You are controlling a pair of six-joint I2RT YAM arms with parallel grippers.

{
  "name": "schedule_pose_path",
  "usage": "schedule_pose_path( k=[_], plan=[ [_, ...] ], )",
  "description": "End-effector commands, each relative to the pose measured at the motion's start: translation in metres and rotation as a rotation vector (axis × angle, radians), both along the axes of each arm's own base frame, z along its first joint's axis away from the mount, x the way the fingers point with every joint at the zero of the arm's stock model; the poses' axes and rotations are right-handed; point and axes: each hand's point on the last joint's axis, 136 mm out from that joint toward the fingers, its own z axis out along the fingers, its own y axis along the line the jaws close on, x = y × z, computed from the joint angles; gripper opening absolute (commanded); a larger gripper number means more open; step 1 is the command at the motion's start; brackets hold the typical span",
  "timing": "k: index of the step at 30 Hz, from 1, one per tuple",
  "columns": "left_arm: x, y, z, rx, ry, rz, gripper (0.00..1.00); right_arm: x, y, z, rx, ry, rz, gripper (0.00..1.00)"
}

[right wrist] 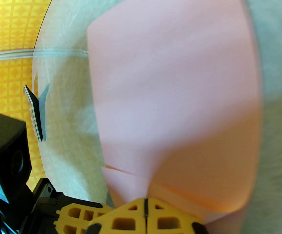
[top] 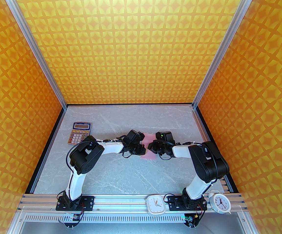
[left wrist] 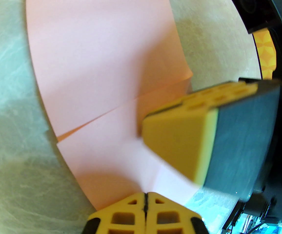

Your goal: Fold a paper plane with a square sheet of paper (fold left side to right side)

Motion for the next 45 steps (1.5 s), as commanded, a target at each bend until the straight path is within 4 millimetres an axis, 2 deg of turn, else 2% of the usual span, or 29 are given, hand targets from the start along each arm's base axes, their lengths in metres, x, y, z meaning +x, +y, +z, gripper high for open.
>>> schedule_pose_path(
  k=[1,10,21,26,31,33,37,42,45],
  plan=[
    [-0.035,0.041,-0.064,0.220,0.153,-0.005,0.00,-0.010,-0.043,-0.029,-0.136,0.074,-0.081,0.06],
    [-0.037,0.040,-0.062,0.218,0.150,-0.008,0.00,-0.002,-0.055,-0.021,-0.149,0.073,-0.147,0.06],
    [-0.037,0.040,-0.058,0.210,0.145,-0.003,0.00,0.005,-0.077,-0.003,-0.254,0.062,-0.241,0.05],
    [-0.037,0.043,-0.055,0.211,0.133,0.003,0.00,0.006,-0.059,0.023,-0.160,-0.016,-0.190,0.06],
    [-0.035,0.041,-0.052,0.206,0.124,0.000,0.00,0.003,-0.022,0.044,-0.070,-0.086,-0.134,0.08],
    [-0.034,0.040,-0.050,0.201,0.119,0.001,0.00,0.000,-0.010,0.042,-0.045,-0.078,-0.136,0.08],
    [-0.031,0.037,-0.049,0.194,0.112,0.000,0.00,-0.005,0.009,0.021,0.024,-0.031,-0.128,0.04],
    [-0.025,0.031,-0.041,0.176,0.097,0.002,0.00,-0.013,-0.002,-0.007,-0.054,0.019,-0.151,0.03],
    [-0.021,0.024,-0.028,0.145,0.085,0.001,0.00,-0.019,-0.012,-0.018,-0.131,0.050,-0.143,0.00]
  ],
)
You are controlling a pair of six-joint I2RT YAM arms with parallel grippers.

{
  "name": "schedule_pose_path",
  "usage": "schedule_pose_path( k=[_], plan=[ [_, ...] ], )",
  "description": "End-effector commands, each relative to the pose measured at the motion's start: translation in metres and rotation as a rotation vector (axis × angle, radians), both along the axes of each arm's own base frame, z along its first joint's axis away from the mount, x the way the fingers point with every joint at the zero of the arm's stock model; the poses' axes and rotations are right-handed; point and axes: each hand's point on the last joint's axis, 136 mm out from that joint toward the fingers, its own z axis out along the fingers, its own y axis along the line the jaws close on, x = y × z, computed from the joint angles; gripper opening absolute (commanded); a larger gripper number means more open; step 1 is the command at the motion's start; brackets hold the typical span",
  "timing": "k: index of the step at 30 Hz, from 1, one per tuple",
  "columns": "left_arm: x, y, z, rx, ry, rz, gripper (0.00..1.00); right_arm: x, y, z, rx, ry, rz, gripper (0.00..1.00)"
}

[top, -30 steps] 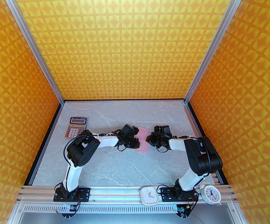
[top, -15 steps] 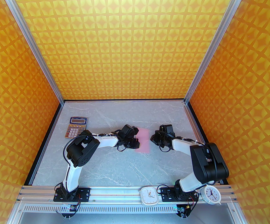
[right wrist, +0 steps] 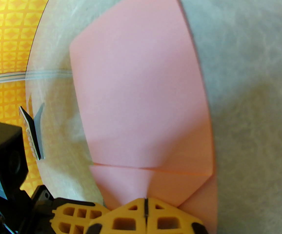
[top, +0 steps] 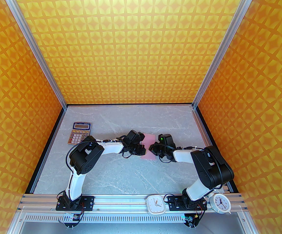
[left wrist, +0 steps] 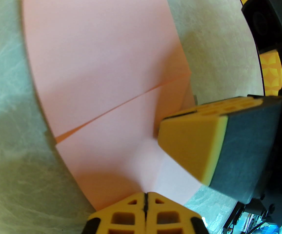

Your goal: Fold a paper plane with a square sheet of paper (fold left side to right side)

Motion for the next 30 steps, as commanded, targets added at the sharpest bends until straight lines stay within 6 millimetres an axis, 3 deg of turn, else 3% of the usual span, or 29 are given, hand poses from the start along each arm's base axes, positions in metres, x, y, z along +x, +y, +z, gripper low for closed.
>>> schedule_pose_path(
  k=[1,6,9,15,19,24,30],
  plan=[
    [-0.017,0.020,-0.023,0.118,0.078,0.005,0.00,-0.008,-0.014,-0.020,-0.096,0.054,-0.017,0.00],
    [-0.004,-0.006,0.015,-0.022,0.045,-0.004,0.00,-0.013,-0.015,-0.025,-0.105,0.074,-0.005,0.00],
    [0.001,-0.019,0.025,-0.087,0.043,-0.006,0.00,-0.014,-0.013,-0.026,-0.094,0.076,0.004,0.00],
    [0.002,-0.025,0.017,-0.101,0.063,-0.012,0.01,-0.017,-0.013,-0.027,-0.100,0.086,0.008,0.00],
    [-0.005,-0.020,0.000,-0.061,0.091,-0.031,0.01,-0.018,-0.015,-0.029,-0.107,0.095,0.006,0.00],
    [-0.021,-0.008,-0.020,-0.007,0.126,-0.052,0.01,-0.018,-0.015,-0.030,-0.113,0.102,0.005,0.00],
    [-0.040,0.013,-0.027,0.034,0.144,-0.067,0.01,-0.019,-0.017,-0.033,-0.131,0.111,0.004,0.00]
  ],
)
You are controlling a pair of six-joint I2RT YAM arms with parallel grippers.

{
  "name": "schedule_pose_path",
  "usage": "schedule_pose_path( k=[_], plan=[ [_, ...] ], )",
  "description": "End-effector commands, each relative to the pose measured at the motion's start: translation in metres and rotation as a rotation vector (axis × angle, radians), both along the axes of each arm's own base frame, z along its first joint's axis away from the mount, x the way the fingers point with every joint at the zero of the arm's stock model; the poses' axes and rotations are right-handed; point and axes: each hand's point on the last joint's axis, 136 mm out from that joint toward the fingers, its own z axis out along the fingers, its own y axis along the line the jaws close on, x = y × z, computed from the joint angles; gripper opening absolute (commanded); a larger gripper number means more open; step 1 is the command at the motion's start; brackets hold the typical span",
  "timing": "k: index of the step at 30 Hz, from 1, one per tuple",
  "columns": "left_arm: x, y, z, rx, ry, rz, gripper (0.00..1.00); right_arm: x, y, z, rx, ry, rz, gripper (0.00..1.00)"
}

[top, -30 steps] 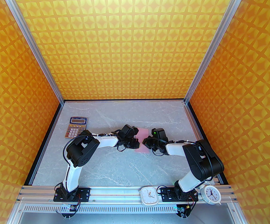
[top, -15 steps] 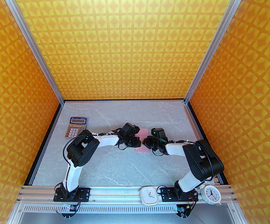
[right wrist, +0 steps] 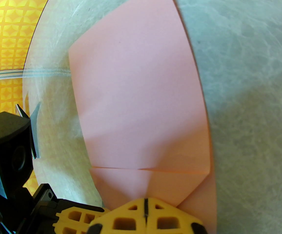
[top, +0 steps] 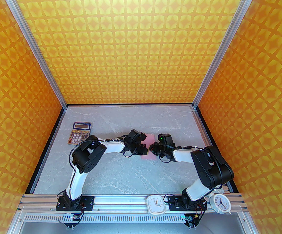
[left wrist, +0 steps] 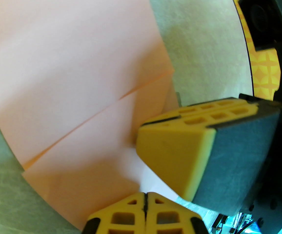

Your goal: Fold a paper plane with a square sheet of paper (fold left side to right side)

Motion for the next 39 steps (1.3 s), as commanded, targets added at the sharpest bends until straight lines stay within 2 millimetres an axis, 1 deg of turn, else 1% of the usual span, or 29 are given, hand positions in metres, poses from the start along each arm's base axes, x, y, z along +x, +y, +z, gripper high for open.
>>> schedule_pose_path(
  k=[1,7,11,14,16,18,20,22,24,25,26,27,29,32,34,36,37,38,39],
  plan=[
    [-0.037,0.028,-0.028,0.110,0.095,-0.041,0.01,-0.020,-0.018,-0.033,-0.105,0.117,-0.023,0.00],
    [-0.057,0.045,-0.031,0.139,0.107,-0.068,0.01,-0.019,-0.018,-0.034,-0.107,0.119,-0.026,0.00],
    [-0.068,0.057,-0.036,0.170,0.110,-0.077,0.01,-0.018,-0.017,-0.034,-0.100,0.120,-0.025,0.00],
    [-0.071,0.066,-0.036,0.193,0.099,-0.072,0.01,-0.017,-0.015,-0.032,-0.093,0.114,-0.019,0.00],
    [-0.065,0.067,-0.028,0.183,0.084,-0.060,0.01,-0.018,-0.014,-0.032,-0.084,0.114,-0.012,0.00],
    [-0.050,0.065,-0.012,0.149,0.060,-0.027,0.02,-0.019,-0.013,-0.030,-0.079,0.110,-0.005,0.00],
    [-0.029,0.062,0.010,0.097,0.022,0.018,0.03,-0.020,-0.012,-0.029,-0.078,0.107,0.002,0.00],
    [-0.006,0.061,0.027,0.053,-0.007,0.073,0.15,-0.021,-0.012,-0.029,-0.081,0.105,0.009,0.00],
    [0.015,0.059,0.036,0.026,-0.024,0.120,0.16,-0.022,-0.013,-0.028,-0.083,0.105,0.010,0.00],
    [0.028,0.058,0.039,0.022,-0.035,0.149,0.18,-0.023,-0.013,-0.029,-0.082,0.106,0.011,0.00],
    [0.039,0.056,0.040,0.021,-0.044,0.174,0.26,-0.024,-0.013,-0.029,-0.084,0.106,0.013,0.00],
    [0.048,0.053,0.040,0.019,-0.055,0.185,0.31,-0.024,-0.013,-0.030,-0.084,0.107,0.014,0.00],
    [0.068,0.047,0.037,0.041,-0.083,0.224,0.37,-0.025,-0.014,-0.031,-0.084,0.108,0.013,0.00],
    [0.092,0.040,0.030,0.079,-0.120,0.251,0.40,-0.026,-0.013,-0.032,-0.079,0.109,0.015,0.00],
    [0.106,0.040,0.023,0.124,-0.144,0.271,0.41,-0.026,-0.013,-0.032,-0.078,0.108,0.014,0.00],
    [0.117,0.040,0.016,0.155,-0.167,0.287,0.46,-0.026,-0.012,-0.033,-0.077,0.108,0.015,0.00],
    [0.121,0.039,0.015,0.160,-0.176,0.290,0.46,-0.026,-0.012,-0.032,-0.076,0.107,0.016,0.00],
    [0.122,0.039,0.009,0.177,-0.175,0.288,0.47,-0.026,-0.012,-0.032,-0.074,0.108,0.015,0.00],
    [0.128,0.035,0.013,0.172,-0.191,0.285,0.47,-0.027,-0.012,-0.032,-0.073,0.108,0.016,0.00]
  ],
)
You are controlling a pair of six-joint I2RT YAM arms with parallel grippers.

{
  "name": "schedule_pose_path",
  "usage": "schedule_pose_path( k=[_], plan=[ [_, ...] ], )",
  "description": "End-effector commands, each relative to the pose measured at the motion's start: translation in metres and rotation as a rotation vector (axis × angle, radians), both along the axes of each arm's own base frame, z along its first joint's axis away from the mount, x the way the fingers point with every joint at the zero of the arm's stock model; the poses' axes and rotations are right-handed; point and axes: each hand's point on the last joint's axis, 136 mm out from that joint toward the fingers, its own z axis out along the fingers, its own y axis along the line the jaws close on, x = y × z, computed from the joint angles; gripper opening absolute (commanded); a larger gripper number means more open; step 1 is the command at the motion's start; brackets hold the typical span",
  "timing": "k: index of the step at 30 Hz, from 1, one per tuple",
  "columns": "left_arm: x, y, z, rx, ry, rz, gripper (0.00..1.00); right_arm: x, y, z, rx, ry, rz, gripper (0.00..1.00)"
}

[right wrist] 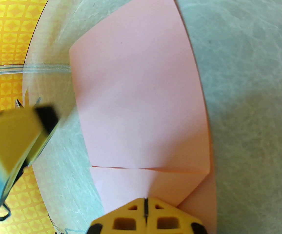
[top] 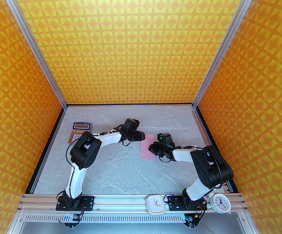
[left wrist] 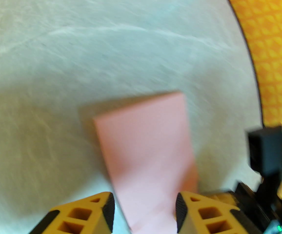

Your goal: Fold a paper plane with a square sheet of paper (fold left side to right side)

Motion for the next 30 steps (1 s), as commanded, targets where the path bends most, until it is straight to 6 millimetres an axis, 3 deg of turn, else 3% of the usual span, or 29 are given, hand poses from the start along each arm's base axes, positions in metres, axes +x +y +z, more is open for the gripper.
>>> schedule_pose_path(
  k=[1,5,10,20,30],
  plan=[
    [0.012,0.003,-0.011,0.082,-0.021,0.018,0.48,-0.028,-0.015,-0.033,-0.074,0.118,-0.009,0.00],
    [0.013,-0.007,-0.012,0.062,-0.023,-0.012,0.48,-0.029,-0.016,-0.034,-0.076,0.117,-0.009,0.00],
    [-0.005,-0.027,-0.001,-0.042,-0.029,-0.098,0.45,-0.030,-0.015,-0.036,-0.076,0.123,-0.008,0.00],
    [-0.039,-0.010,-0.004,-0.051,0.012,-0.131,0.43,-0.030,-0.017,-0.036,-0.085,0.126,-0.012,0.00],
    [-0.075,-0.013,-0.003,-0.159,0.086,-0.196,0.40,-0.030,-0.018,-0.036,-0.092,0.126,-0.011,0.00]
  ],
)
